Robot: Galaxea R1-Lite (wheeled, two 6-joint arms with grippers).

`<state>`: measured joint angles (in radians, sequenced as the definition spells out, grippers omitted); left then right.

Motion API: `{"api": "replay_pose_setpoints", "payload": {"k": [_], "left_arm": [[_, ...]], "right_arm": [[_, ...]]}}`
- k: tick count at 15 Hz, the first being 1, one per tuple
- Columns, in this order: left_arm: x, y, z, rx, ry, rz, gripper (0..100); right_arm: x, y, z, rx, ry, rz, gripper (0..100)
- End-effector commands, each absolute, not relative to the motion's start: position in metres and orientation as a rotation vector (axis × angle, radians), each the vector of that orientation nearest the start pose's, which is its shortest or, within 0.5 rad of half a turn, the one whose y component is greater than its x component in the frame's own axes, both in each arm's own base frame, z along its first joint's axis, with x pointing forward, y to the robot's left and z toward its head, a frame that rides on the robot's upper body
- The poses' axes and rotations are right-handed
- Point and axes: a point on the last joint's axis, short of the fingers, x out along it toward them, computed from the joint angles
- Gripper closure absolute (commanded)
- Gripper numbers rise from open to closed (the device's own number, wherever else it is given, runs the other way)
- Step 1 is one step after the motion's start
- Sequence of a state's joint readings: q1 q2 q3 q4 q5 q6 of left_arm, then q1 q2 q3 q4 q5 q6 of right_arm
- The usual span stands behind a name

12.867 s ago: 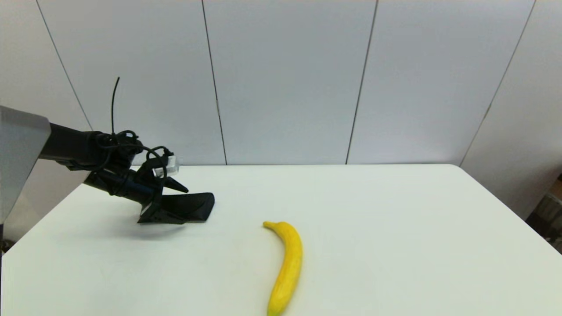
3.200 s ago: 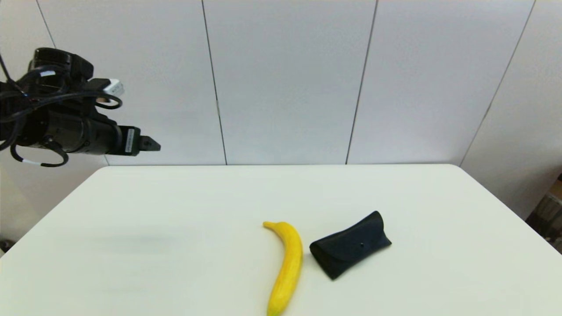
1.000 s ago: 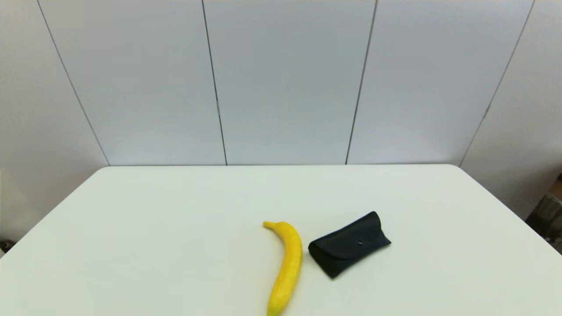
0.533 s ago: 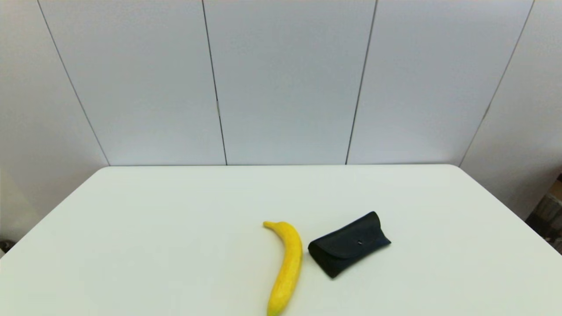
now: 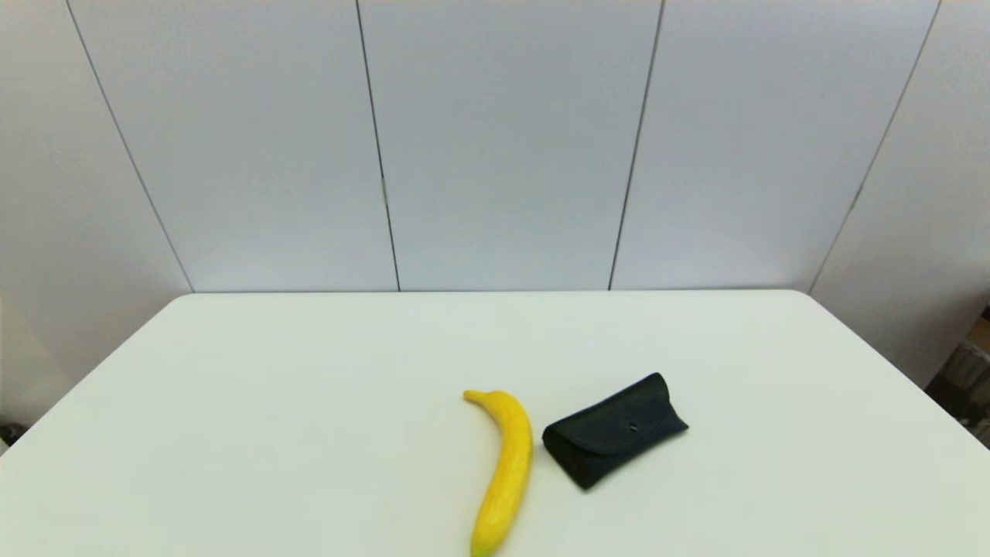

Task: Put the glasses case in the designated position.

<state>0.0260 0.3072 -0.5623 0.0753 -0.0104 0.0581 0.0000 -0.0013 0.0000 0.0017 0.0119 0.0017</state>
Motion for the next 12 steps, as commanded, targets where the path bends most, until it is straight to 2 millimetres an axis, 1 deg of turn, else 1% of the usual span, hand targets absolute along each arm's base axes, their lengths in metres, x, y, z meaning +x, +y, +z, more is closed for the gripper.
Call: {"api": "replay_pose_setpoints", "payload": {"k": [1, 5, 12], "left_arm": [[-0.054, -0.003, 0.205, 0.068, -0.249, -0.017, 0], [-0.059, -0.003, 0.186, 0.073, -0.262, -0.030, 0], [-0.063, -0.002, 0.160, 0.077, -0.277, -0.037, 0]], "right_arm": [[-0.023, 0.000, 0.075, 0.002, 0.002, 0.012, 0], [-0.023, 0.000, 0.075, 0.002, 0.002, 0.012, 0], [-0.023, 0.000, 0.075, 0.002, 0.002, 0.012, 0]]}}
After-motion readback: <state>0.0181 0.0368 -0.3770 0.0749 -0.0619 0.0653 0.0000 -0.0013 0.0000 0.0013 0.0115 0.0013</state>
